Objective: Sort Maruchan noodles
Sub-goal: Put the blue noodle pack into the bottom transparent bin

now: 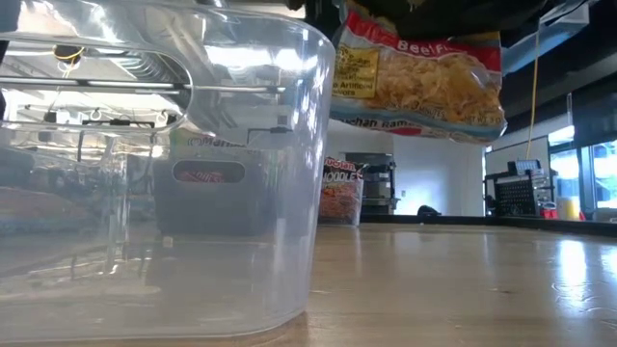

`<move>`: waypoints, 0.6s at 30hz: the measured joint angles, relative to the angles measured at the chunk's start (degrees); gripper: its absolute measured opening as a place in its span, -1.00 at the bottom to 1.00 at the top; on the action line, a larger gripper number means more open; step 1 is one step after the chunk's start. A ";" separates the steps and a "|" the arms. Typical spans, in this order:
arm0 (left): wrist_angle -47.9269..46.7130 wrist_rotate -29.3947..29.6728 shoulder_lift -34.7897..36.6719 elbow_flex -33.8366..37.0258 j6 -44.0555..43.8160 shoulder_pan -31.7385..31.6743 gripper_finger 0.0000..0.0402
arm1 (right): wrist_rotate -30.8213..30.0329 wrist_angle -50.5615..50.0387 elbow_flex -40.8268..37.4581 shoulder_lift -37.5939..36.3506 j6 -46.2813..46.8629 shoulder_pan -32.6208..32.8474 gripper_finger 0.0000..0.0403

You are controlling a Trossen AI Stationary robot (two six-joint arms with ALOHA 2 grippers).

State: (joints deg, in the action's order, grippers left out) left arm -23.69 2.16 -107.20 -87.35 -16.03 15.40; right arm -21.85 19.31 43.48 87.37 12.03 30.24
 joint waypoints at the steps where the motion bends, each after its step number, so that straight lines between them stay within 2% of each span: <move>1: -0.10 0.02 0.00 0.00 0.02 0.02 0.23 | 0.02 -0.06 0.00 0.00 0.02 0.00 -0.41; 4: -0.34 -0.11 0.00 0.00 0.02 0.02 0.11 | 0.46 -0.05 0.00 0.00 0.02 0.00 -0.41; 11: -1.00 -0.30 0.00 0.00 0.68 -0.13 -0.31 | 0.76 -0.04 0.00 0.00 2.46 0.04 -0.39; 14: -1.09 -0.21 0.00 0.00 1.50 -0.08 -0.41 | 1.49 0.03 0.00 0.00 2.38 0.07 -0.29; 18: -1.15 -0.20 0.00 0.02 2.37 -0.09 -0.43 | 3.99 -0.60 0.00 -0.41 2.03 0.07 -0.05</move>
State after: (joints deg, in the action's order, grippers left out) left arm -24.84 1.96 -107.19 -87.33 -13.66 15.31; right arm -17.86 18.72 43.48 86.96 14.07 30.30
